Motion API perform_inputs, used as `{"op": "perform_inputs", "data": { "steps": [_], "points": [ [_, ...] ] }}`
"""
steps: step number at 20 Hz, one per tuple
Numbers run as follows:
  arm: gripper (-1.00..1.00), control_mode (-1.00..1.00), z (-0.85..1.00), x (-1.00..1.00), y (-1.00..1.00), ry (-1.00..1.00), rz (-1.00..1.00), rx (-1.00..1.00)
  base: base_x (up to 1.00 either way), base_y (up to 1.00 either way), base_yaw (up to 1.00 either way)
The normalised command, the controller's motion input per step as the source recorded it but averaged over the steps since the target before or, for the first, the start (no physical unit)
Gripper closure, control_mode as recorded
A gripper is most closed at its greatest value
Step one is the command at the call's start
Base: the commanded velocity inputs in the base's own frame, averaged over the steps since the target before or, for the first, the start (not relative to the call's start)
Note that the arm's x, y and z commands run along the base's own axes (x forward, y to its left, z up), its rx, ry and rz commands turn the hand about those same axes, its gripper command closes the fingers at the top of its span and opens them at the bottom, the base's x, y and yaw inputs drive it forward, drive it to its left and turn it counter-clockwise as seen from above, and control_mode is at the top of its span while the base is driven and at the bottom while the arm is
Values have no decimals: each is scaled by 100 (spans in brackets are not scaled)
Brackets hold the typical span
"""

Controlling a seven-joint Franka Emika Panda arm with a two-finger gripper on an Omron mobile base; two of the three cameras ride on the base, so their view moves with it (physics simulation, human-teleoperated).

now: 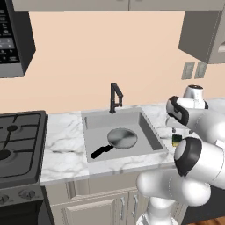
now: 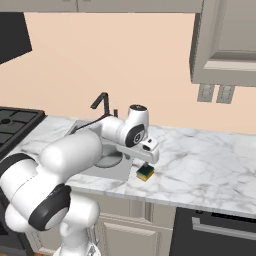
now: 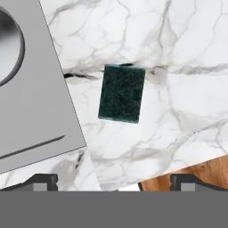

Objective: Pick the pan and sponge and place them into the sink. Then turn on the water.

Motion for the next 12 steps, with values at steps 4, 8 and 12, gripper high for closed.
{"op": "perform_inputs", "data": {
  "steps": [4,8,12],
  "points": [
    [-100,-100,-11,9,-7,0,4,0,0,0,0],
    [-100,-100,-15,15,-2,0,5,0,0,0,0],
    [-100,-100,-14,16,-1,-1,5,0,0,0,0]
  ]
}}
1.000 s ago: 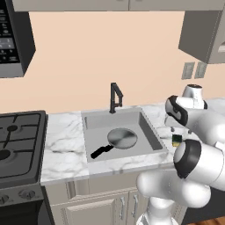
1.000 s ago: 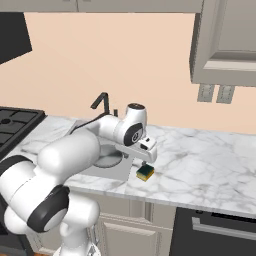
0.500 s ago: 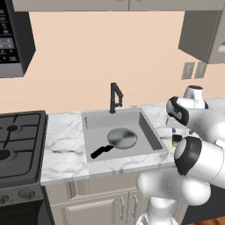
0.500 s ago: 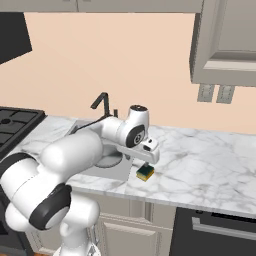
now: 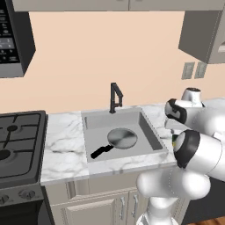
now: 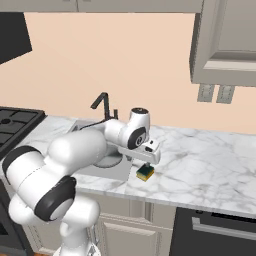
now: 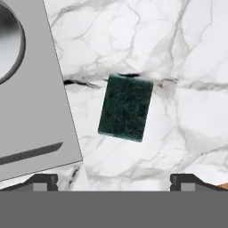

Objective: Pick the pan and sponge and place them into the sink. Then turn on the water.

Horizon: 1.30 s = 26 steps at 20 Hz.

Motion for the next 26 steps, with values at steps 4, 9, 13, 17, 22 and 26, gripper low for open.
{"op": "perform_inputs", "data": {
  "steps": [4,9,13,17,22,26],
  "points": [
    [-100,-100,-13,17,-3,0,5,0,0,0,0],
    [-100,-100,-11,14,-9,0,5,0,0,0,0],
    [-100,-100,-10,10,-7,1,5,0,0,0,0],
    [-100,-100,-8,8,-2,0,4,0,0,0,0],
    [-100,-100,-10,1,-1,-2,0,0,0,0,0],
    [-100,-100,-13,0,-6,-4,0,0,0,0,0]
  ]
}}
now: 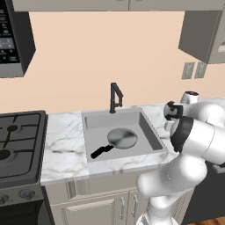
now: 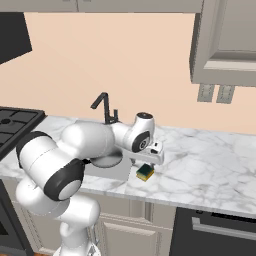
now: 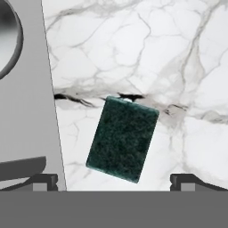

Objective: Pick the pan and sponge and place them into the sink. Then turn on the water.

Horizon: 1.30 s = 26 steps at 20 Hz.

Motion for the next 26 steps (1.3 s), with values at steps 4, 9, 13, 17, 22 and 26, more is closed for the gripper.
{"op": "perform_inputs", "data": {
  "steps": [4,9,13,17,22,26],
  "points": [
    [-100,-100,-14,0,-6,0,0,0,0,0,0],
    [-100,-100,-12,0,-3,0,0,0,0,0,0],
    [-100,-100,-10,0,0,0,0,0,0,0,0],
    [-100,-100,-9,3,0,0,0,0,0,0,0],
    [-100,-100,-11,4,-1,1,0,0,0,0,0],
    [-100,-100,-13,10,-6,4,-1,0,0,0,0]
  ]
}}
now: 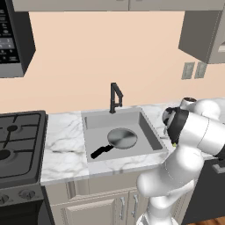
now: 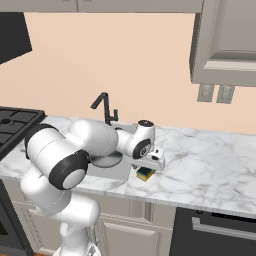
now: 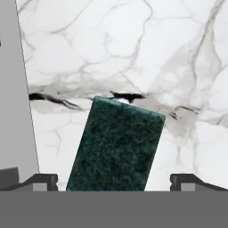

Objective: Pick the pan and sponge and place them into the sink. Then turn on the water.

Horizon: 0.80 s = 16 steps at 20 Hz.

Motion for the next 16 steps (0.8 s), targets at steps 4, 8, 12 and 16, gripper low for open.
{"op": "perform_inputs", "data": {
  "steps": [4,8,12,16],
  "points": [
    [-100,-100,-16,12,-3,3,-1,0,0,0,0],
    [-100,-100,-15,16,-4,2,0,0,0,0,0],
    [-100,-100,-16,20,-8,2,0,0,0,0,0],
    [-100,-100,-15,16,-10,2,0,0,0,0,0]
  ]
}}
